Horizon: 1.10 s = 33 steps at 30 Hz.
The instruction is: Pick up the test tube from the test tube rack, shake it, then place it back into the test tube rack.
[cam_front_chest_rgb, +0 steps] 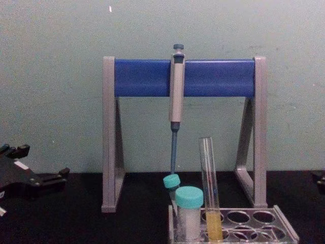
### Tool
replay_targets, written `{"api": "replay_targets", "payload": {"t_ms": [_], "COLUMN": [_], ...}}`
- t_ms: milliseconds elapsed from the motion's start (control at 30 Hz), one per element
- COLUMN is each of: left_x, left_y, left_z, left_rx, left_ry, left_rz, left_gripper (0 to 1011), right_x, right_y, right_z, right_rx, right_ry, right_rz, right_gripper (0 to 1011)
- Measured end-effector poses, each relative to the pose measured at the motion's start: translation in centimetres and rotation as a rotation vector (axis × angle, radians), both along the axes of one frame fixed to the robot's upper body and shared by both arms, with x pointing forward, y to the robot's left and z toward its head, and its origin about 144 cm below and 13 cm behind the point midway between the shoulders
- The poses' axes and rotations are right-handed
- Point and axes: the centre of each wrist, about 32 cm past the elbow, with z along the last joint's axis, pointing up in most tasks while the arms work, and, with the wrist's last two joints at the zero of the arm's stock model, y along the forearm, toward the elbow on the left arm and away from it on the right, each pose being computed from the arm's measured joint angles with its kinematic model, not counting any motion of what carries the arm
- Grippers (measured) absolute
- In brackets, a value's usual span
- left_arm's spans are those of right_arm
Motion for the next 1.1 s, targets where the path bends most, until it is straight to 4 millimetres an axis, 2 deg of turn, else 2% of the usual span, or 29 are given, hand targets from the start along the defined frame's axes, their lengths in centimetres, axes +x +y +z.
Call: {"api": "replay_targets", "payload": {"t_ms": [1100], "left_x": [0.0], "left_y": [0.0], "left_z": [0.0], "left_rx": [0.0], "left_ry": [0.0], "left_rz": [0.0], "left_gripper": [1001], "right_x": [0.0], "right_y": [0.0], "right_z": [0.0], "right_rx": [0.0], "right_ry": [0.0], "right_rz": [0.0], "right_gripper": [1000]}}
